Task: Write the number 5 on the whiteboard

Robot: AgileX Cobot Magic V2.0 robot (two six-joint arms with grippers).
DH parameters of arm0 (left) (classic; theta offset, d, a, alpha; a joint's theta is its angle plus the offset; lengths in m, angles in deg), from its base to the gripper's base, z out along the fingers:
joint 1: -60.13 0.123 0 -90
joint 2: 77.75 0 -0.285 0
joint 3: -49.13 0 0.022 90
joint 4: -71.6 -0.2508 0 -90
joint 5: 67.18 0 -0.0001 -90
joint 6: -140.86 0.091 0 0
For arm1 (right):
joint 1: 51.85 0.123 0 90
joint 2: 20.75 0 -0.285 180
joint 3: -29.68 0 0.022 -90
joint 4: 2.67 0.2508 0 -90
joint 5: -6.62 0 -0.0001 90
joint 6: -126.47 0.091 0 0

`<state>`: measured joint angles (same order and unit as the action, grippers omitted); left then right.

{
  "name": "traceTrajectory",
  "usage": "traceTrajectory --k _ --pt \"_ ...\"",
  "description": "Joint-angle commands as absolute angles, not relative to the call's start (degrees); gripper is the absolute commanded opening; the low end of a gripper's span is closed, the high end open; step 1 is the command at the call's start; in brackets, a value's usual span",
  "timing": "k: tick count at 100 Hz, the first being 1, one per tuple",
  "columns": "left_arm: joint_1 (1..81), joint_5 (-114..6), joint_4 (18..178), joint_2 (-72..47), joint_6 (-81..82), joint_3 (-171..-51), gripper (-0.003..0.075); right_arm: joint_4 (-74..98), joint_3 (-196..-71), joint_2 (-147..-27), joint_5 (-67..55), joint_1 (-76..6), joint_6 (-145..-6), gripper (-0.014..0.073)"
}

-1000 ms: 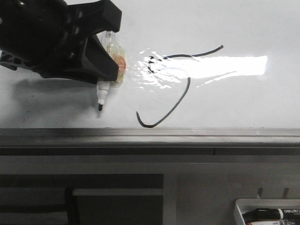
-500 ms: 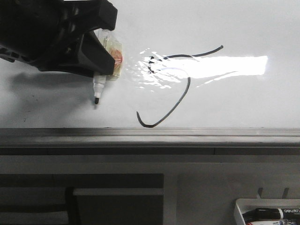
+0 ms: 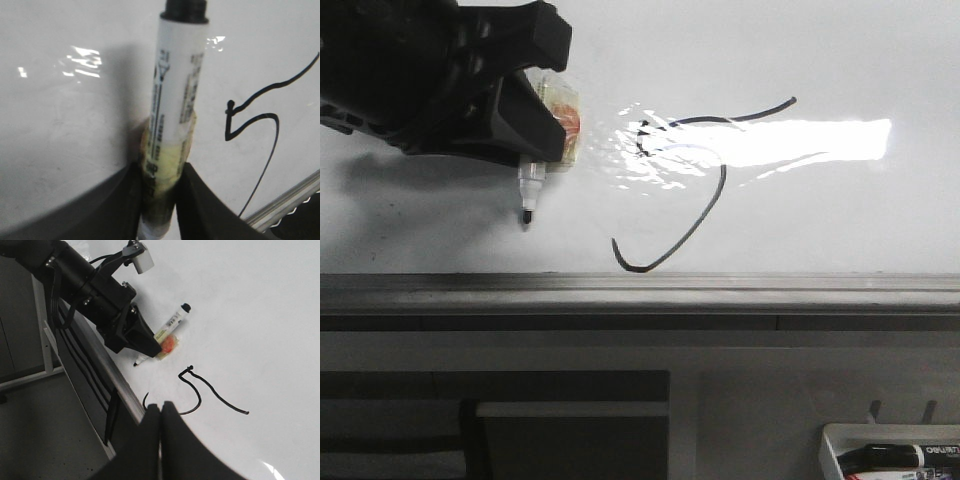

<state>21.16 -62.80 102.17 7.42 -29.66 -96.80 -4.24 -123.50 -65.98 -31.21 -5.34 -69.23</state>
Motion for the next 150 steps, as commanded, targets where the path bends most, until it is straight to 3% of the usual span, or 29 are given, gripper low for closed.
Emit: traceTrajectory --k 1,11,42,68,112,124,150 --pt "22.40 -69.89 102.51 7.58 -30.08 -98.41 0.0267 -4.55 -124.94 -66.13 -26.62 -5.63 -68.86 -0.0061" --pt "22.40 -69.89 102.54 7.58 -30.08 -98.41 0.0352 -4.55 -124.94 -66.13 -26.62 -5.63 -68.86 -0.0061" --pt "22.40 -70.02 102.59 7.58 -30.08 -98.41 0.0369 -4.55 -124.94 -66.13 -26.62 -5.63 -68.86 -0.0061" --pt "22.30 -71.86 102.59 7.22 -30.08 -98.41 0.0541 -4.55 -124.94 -66.13 -26.62 -5.63 -68.86 -0.0061" --pt "22.30 -69.01 102.38 -6.17 -30.08 -98.41 0.0543 -4.55 -124.94 -66.13 -24.61 -5.63 -68.86 -0.0061" --pt "22.30 -64.51 101.73 -12.93 -30.08 -98.41 0.0462 -4.55 -124.94 -64.81 -24.45 -5.63 -68.70 -0.0061" --pt "22.30 -45.81 85.51 -33.37 -30.08 -96.10 0.0100 -16.84 -117.03 -50.09 -21.70 -5.63 -54.63 -0.0037"
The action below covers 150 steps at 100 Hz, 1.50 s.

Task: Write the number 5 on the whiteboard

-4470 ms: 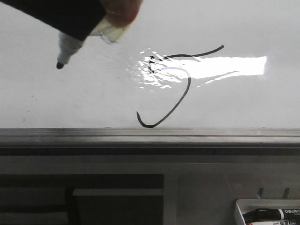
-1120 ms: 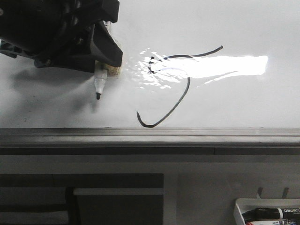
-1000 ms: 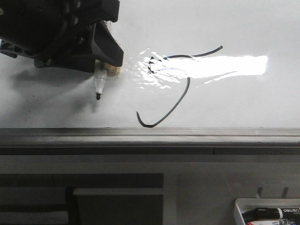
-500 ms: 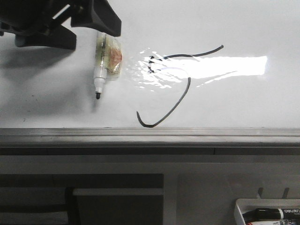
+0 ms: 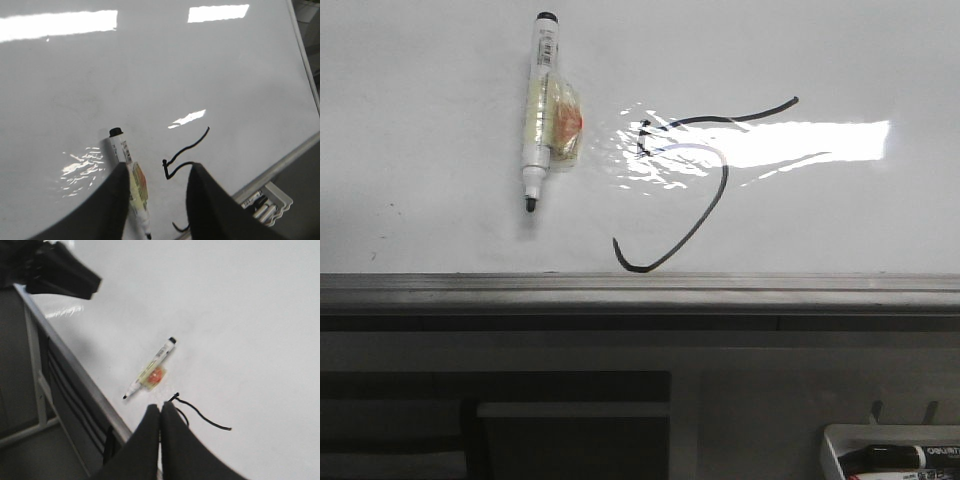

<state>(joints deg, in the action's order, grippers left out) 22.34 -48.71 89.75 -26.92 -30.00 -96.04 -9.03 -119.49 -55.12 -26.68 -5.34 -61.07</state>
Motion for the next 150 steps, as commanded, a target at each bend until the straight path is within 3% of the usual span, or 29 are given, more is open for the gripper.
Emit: traceTrajectory --k 1,10,39,105,114,130,150 --pt "22.30 -45.17 85.24 -34.40 -30.08 -95.91 0.0083 -17.52 -116.61 -49.64 -21.73 -5.63 -54.09 -0.0037" --pt "22.30 -42.58 84.40 -40.12 -30.08 -93.07 -0.0021 -24.75 -111.26 -44.06 -23.40 -5.63 -48.45 -0.0038" --pt "22.30 -42.33 85.38 -52.33 -30.08 -84.55 -0.0020 -26.06 -105.16 -32.99 -25.78 -5.63 -48.42 -0.0040" --pt "22.43 -43.48 85.63 -53.16 -30.08 -82.07 -0.0020 -26.06 -105.16 -32.64 -25.78 -5.63 -48.42 -0.0040" --pt "22.56 -44.41 78.86 -54.24 -29.56 -81.12 -0.0020 -26.06 -105.16 -32.64 -25.78 -5.63 -48.42 -0.0040" --pt "28.45 -56.36 70.19 -58.38 -29.56 -72.56 -0.0020 -26.06 -105.16 -32.64 -25.78 -5.63 -48.42 -0.0040" --pt "41.96 -67.18 73.55 -65.61 -31.60 -59.51 -0.0020 -26.06 -105.16 -32.64 -25.78 -5.63 -48.42 -0.0040"
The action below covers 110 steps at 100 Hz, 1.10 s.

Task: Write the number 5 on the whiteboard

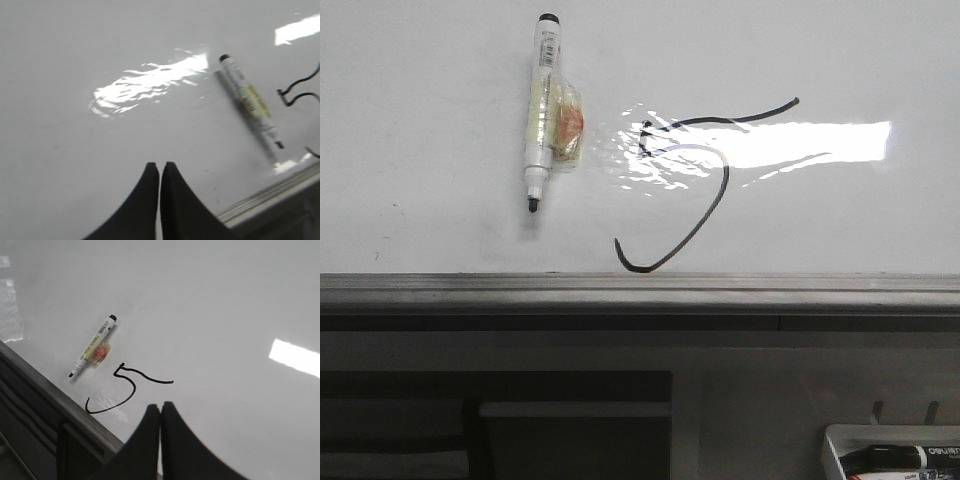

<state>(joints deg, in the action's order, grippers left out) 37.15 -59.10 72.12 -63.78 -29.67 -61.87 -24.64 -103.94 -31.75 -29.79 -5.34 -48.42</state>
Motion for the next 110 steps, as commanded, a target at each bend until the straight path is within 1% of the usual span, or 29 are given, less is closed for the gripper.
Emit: traceTrajectory --k 1,9,18,27,33,52,72,110 --pt "42.38 -66.81 73.55 -66.07 -31.81 -59.25 -0.0020 -26.06 -105.16 -32.64 -25.78 -5.63 -48.42 -0.0040" --pt "46.76 -65.98 73.28 -68.21 -33.70 -56.76 -0.0020 -26.06 -105.16 -32.64 -25.78 -5.63 -48.42 -0.0040" --pt "49.70 -65.35 72.21 -70.00 -37.94 -55.05 -0.0020 -26.06 -105.16 -32.64 -25.78 -5.63 -48.42 -0.0040" --pt "51.32 -59.85 71.60 -71.99 -40.52 -54.56 -0.0020 -26.06 -105.16 -32.64 -25.78 -5.63 -48.42 -0.0040" --pt "51.47 -56.49 71.11 -71.89 -40.52 -54.56 -0.0020 -26.06 -105.16 -32.64 -25.78 -5.63 -48.42 -0.0040" --pt "51.47 -51.43 71.10 -71.89 -40.52 -53.25 -0.0020 -26.06 -105.16 -32.64 -25.78 -5.63 -48.42 -0.0040" --pt "51.47 -54.56 70.99 -71.89 -40.52 -52.55 -0.0020 -26.06 -105.16 -32.64 -25.78 -5.63 -48.42 -0.0040" --pt "51.47 -54.61 70.99 -71.89 -40.52 -52.55 -0.0020 -26.06 -105.16 -32.64 -25.78 -5.63 -48.42 -0.0040"
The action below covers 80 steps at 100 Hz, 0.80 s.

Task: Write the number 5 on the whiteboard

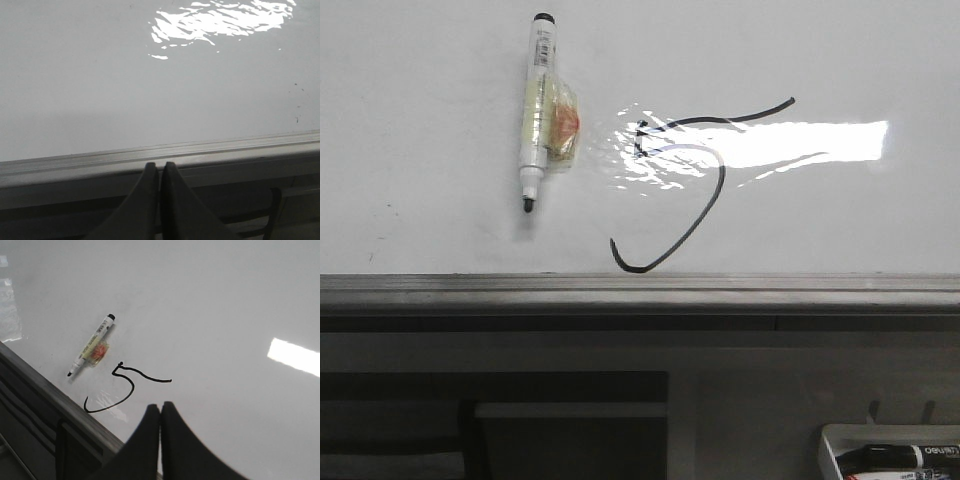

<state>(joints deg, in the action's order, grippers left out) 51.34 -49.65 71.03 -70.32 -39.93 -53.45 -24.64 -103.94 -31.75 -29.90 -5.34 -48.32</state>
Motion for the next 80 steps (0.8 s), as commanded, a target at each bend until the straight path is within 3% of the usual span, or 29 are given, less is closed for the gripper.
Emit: traceTrajectory --k 1,39,59,80 --pt "51.47 -54.61 70.99 -71.89 -40.52 -52.55 -0.0020 -26.06 -105.16 -32.64 -25.78 -5.63 -48.42 -0.0040" --pt "51.47 -54.61 70.99 -71.89 -40.52 -52.55 -0.0020 -30.49 -102.73 -32.64 -27.37 -7.04 -48.42 -0.0040" --pt "51.47 -54.61 70.99 -71.89 -40.52 -52.55 -0.0020 -19.38 -94.22 -32.64 -23.83 -24.73 -47.38 -0.0040" --pt "51.47 -54.61 70.99 -71.89 -40.52 -52.55 -0.0020 -13.56 -81.32 -32.64 -0.43 -44.37 -47.38 -0.0040"
